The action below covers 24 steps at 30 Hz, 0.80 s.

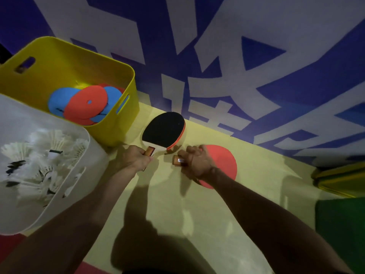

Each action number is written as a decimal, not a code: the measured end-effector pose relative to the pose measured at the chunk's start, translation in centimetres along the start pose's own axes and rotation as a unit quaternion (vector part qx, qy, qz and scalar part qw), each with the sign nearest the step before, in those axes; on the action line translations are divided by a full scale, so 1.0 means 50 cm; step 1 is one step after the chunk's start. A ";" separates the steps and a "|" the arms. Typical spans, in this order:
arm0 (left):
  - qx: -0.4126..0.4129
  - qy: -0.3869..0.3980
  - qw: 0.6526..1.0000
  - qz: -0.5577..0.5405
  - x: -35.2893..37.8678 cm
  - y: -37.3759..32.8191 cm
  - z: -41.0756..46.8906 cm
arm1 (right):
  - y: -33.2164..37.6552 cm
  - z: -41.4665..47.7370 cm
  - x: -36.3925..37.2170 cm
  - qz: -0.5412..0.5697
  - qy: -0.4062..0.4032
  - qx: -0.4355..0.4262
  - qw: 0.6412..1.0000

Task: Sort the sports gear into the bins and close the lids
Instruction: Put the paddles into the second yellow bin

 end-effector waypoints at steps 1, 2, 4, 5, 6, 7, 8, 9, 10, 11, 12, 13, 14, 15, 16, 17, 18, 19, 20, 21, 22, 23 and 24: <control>0.003 0.005 1.000 -0.011 0.003 -0.007 -0.010 | -0.003 -0.014 -0.026 0.004 -0.016 0.007 1.000; 0.007 0.008 1.000 -0.022 0.006 -0.014 -0.024 | -0.007 -0.031 -0.053 0.004 -0.034 0.017 0.999; 0.022 0.011 0.999 -0.027 0.010 -0.030 -0.059 | -0.017 -0.077 -0.104 -0.010 -0.071 0.049 0.996; 0.032 0.010 0.999 -0.022 0.012 -0.037 -0.080 | -0.022 -0.105 -0.126 -0.019 -0.089 0.070 0.993; 0.042 0.008 0.999 -0.018 0.012 -0.042 -0.102 | -0.028 -0.135 -0.147 -0.021 -0.107 0.096 0.989; 0.053 0.004 0.998 -0.017 0.012 -0.048 -0.124 | -0.037 -0.168 -0.164 -0.010 -0.125 0.127 0.984; 0.062 0.000 0.998 -0.018 0.010 -0.053 -0.147 | -0.048 -0.204 -0.181 0.011 -0.144 0.162 0.976; 0.072 -0.006 0.997 -0.019 0.008 -0.058 -0.169 | -0.060 -0.243 -0.196 0.035 -0.164 0.199 0.965; 0.084 -0.011 0.996 -0.021 0.006 -0.065 -0.192 | -0.075 -0.281 -0.207 0.059 -0.182 0.235 0.953; 0.099 -0.015 0.995 -0.022 0.005 -0.073 -0.214 | -0.087 -0.320 -0.217 0.080 -0.198 0.266 0.940; 0.114 -0.016 0.993 -0.021 0.006 -0.083 -0.237 | -0.098 -0.357 -0.222 0.096 -0.210 0.293 0.928; 0.132 -0.016 0.991 -0.020 0.010 -0.093 -0.261 | -0.109 -0.393 -0.226 0.108 -0.223 0.312 0.917; 0.149 -0.019 0.988 -0.021 0.015 -0.102 -0.284 | -0.118 -0.429 -0.229 0.124 -0.242 0.327 0.905; 0.166 -0.023 0.986 -0.021 0.020 -0.112 -0.309 | -0.127 -0.464 -0.231 0.151 -0.264 0.339 0.890; 0.180 -0.027 0.983 -0.022 0.027 -0.121 -0.335 | -0.135 -0.501 -0.235 0.184 -0.291 0.350 0.871; 0.198 -0.029 0.979 -0.023 0.035 -0.129 -0.360 | -0.143 -0.540 -0.239 0.220 -0.320 0.358 0.849; 0.220 -0.032 0.975 -0.027 0.046 -0.137 -0.383 | -0.152 -0.581 -0.242 0.259 -0.351 0.365 0.823; 0.242 -0.035 0.969 -0.029 0.058 -0.145 -0.408 | -0.163 -0.622 -0.241 0.302 -0.381 0.371 0.791; 0.261 -0.041 0.964 -0.029 0.070 -0.151 -0.435 | -0.176 -0.664 -0.236 0.346 -0.408 0.378 0.756; 0.280 -0.048 0.959 -0.026 0.083 -0.156 -0.464 | -0.188 -0.708 -0.229 0.385 -0.436 0.382 0.718; 0.295 -0.055 0.953 -0.025 0.099 -0.160 -0.491 | -0.203 -0.750 -0.220 0.418 -0.464 0.386 0.679; 0.310 -0.060 0.949 -0.022 0.114 -0.165 -0.520 | -0.216 -0.791 -0.211 0.443 -0.489 0.389 0.643; 0.324 -0.063 0.944 -0.018 0.129 -0.168 -0.546 | -0.231 -0.829 -0.204 0.458 -0.511 0.391 0.613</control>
Point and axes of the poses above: each hand's wrist, its own z-axis towards the middle knuckle, its own x-axis out of the palm, y = z × x, the point moved 6 cm from there along z, towards the middle knuckle, and after that the axes turned 9 degrees about -x, right-handed, at the moved point
